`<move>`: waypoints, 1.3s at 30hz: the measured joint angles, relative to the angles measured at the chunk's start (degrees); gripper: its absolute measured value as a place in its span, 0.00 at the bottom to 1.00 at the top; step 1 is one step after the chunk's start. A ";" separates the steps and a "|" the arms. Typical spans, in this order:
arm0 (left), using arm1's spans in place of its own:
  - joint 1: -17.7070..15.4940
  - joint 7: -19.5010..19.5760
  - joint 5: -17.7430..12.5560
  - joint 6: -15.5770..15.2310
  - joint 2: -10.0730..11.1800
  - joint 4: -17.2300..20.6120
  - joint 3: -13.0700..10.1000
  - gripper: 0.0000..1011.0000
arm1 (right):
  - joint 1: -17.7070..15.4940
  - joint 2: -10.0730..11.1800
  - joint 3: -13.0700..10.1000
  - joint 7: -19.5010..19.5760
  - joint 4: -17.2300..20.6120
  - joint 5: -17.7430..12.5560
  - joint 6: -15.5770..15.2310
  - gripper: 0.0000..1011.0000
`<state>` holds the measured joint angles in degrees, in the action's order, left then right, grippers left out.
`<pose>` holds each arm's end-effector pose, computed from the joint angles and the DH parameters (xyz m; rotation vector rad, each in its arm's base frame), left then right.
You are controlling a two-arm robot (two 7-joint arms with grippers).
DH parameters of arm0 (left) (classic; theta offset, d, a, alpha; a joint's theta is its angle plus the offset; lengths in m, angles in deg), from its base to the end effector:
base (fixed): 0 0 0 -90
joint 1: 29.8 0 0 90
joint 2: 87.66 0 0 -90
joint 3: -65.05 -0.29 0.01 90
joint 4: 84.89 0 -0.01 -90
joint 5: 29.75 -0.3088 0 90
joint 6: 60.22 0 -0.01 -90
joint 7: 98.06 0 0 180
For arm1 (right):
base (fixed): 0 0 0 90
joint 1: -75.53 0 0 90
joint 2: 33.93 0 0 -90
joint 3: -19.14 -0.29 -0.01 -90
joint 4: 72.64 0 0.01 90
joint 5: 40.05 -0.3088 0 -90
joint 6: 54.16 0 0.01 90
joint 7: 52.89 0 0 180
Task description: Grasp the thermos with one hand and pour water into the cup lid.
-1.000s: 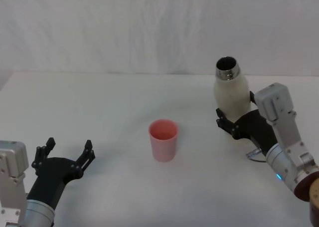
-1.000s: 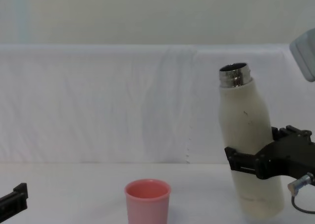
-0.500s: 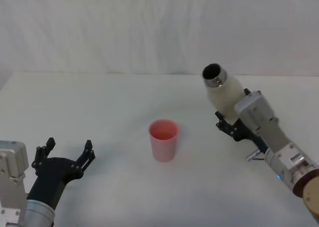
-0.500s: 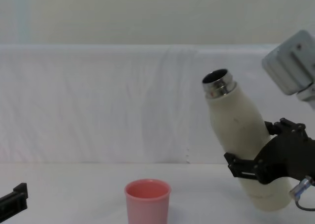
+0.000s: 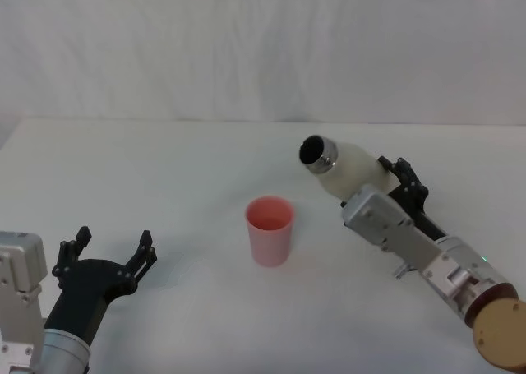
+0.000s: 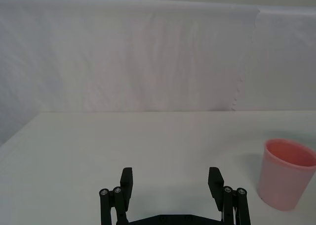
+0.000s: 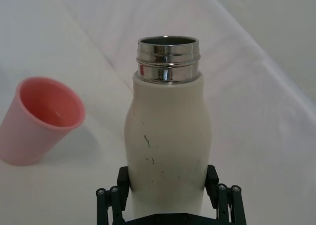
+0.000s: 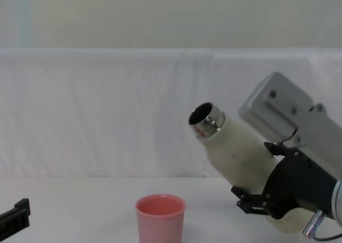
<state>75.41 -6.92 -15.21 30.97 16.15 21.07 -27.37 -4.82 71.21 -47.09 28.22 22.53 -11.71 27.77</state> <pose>0.2530 0.0375 -0.2852 -0.0381 0.0139 1.4459 0.3464 0.0560 -0.2428 -0.5105 -0.6642 -1.0435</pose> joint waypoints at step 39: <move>0.00 0.00 0.00 0.00 0.00 0.00 0.00 0.99 | 4.08 0.76 4.52 -2.28 -3.36 16.53 -2.96 0.94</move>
<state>75.41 -6.92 -15.21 30.97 16.15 21.07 -27.37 -0.74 71.97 -42.58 25.94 19.17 4.82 24.81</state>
